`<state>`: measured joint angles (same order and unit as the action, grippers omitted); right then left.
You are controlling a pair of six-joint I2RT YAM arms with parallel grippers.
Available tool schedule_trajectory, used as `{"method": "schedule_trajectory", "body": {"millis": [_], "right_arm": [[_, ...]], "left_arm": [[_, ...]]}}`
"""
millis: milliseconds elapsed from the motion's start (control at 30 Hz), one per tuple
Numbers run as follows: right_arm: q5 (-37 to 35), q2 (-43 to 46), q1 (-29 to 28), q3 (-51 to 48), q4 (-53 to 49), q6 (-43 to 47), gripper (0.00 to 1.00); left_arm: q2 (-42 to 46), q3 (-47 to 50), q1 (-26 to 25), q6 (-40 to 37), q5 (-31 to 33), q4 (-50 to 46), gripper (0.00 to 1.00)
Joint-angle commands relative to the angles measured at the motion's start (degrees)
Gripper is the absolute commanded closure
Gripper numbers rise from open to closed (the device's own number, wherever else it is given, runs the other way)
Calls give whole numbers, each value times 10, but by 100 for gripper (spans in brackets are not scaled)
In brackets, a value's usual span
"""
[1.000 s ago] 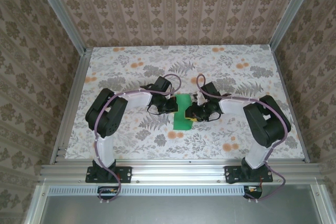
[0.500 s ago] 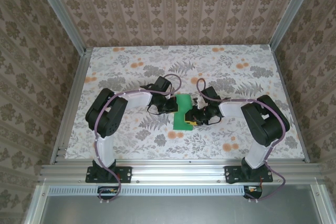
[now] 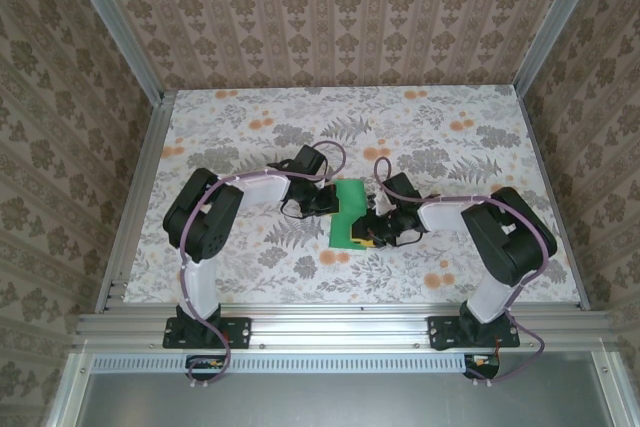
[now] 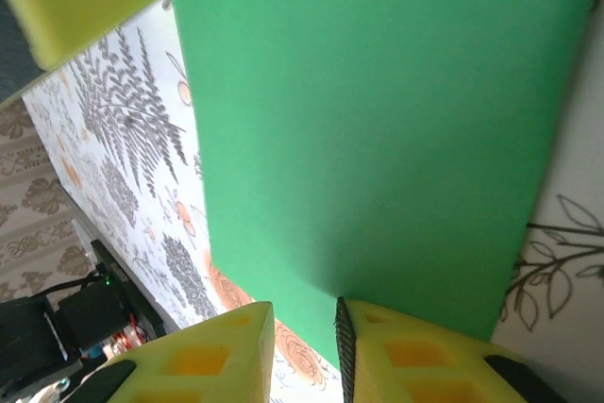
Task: Fold a paper plane with a square sheet of paper (pick it up from the middle)
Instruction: Fold the square sheet of paper in half at the center of the table.
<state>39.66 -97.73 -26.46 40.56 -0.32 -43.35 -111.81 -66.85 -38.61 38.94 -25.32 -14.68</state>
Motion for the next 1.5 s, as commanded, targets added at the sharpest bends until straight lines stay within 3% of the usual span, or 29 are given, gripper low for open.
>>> {"method": "schedule_trajectory", "body": {"millis": [0, 333, 700, 1000, 1200, 1467], "right_arm": [[-28, -30, -4, -17, -15, 0, 73], [9, 48, -5, -31, 3, -19, 72], [-21, -12, -5, -69, 22, -22, 73], [-7, 66, -5, -77, 23, -31, 73], [-68, 26, -10, -47, -58, -1, 73], [-143, 71, -27, 44, -221, 30, 73]], "left_arm": [[-28, -3, -5, -14, 12, -40, 94], [-28, -5, -5, -16, 11, -43, 94], [-30, -7, -5, -20, 10, -46, 94], [-30, -7, -5, -21, 10, -49, 94], [-31, -9, -4, -22, 9, -51, 94], [-31, -8, -5, -25, 11, -54, 94]]}}
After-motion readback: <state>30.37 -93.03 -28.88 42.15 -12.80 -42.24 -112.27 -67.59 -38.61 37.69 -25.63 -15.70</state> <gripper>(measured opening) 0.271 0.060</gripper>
